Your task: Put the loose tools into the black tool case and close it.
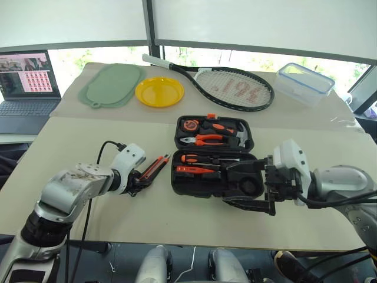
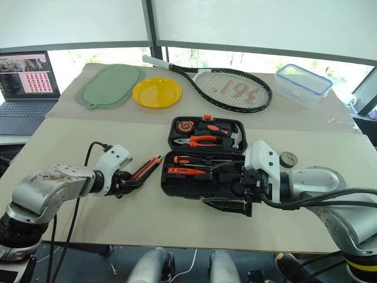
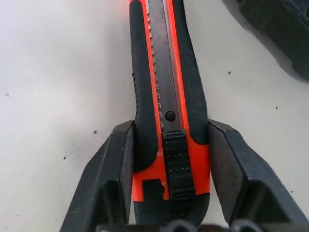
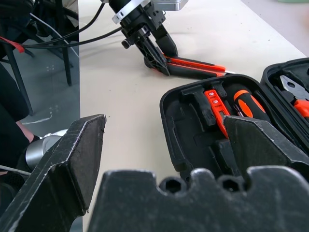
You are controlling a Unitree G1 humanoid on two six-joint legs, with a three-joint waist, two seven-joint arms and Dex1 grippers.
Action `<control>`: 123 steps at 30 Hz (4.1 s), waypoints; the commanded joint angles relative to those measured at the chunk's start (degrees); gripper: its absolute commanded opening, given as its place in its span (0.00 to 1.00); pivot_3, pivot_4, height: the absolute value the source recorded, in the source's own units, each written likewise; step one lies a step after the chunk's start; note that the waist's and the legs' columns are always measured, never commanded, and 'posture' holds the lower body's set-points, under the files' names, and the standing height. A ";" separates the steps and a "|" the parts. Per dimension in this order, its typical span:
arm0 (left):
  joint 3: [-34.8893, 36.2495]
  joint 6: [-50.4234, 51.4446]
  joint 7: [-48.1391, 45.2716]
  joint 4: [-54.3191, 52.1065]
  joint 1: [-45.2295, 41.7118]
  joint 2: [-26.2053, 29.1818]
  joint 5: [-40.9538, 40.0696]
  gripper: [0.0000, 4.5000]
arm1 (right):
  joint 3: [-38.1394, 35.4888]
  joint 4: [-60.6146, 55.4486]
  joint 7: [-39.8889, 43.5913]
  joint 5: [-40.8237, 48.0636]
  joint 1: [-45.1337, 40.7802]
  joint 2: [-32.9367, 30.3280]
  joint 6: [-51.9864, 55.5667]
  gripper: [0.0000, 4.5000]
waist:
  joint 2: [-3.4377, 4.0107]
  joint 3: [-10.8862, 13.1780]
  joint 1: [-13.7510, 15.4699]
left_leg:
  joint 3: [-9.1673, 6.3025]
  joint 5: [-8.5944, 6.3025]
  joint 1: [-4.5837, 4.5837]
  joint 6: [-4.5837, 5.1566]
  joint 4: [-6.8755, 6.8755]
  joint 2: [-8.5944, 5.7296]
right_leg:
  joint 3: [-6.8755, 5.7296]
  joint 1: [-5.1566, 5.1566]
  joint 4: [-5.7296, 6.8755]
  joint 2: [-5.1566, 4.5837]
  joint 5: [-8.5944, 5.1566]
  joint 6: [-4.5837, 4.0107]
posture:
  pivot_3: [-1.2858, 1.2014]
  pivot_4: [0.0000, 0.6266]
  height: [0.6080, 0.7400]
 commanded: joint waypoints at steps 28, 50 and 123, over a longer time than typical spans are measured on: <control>-25.03 -43.29 -46.23 14.66 -23.57 -2.97 11.71 0.39 | -12.29 -2.54 -0.46 0.74 10.57 -3.81 -0.37 1.00 | -0.27 0.14 0.48 | 0.14 0.02 -0.48 0.11 0.00 -0.15 | -0.07 -0.30 -0.25 0.05 0.04 0.11 | 0.52 0.24 0.99; -32.38 -46.09 -50.44 28.66 -29.48 -10.53 26.85 0.39 | -12.91 -4.87 -6.73 1.79 12.18 -0.55 -1.04 1.00 | -0.24 0.12 -0.08 | -0.01 0.00 -0.51 0.17 0.21 -0.08 | -0.05 -0.29 -0.10 0.13 0.02 0.14 | 0.52 0.24 0.99; -25.07 -66.35 -40.35 42.14 -21.49 -21.67 30.76 0.01 | -9.92 -3.63 -7.37 0.78 9.83 0.12 -0.99 1.00 | -0.22 -0.07 1.29 | -0.09 -0.03 -0.45 0.26 0.51 -0.09 | -0.06 -0.04 -0.05 0.00 0.08 0.27 | 0.52 0.24 0.99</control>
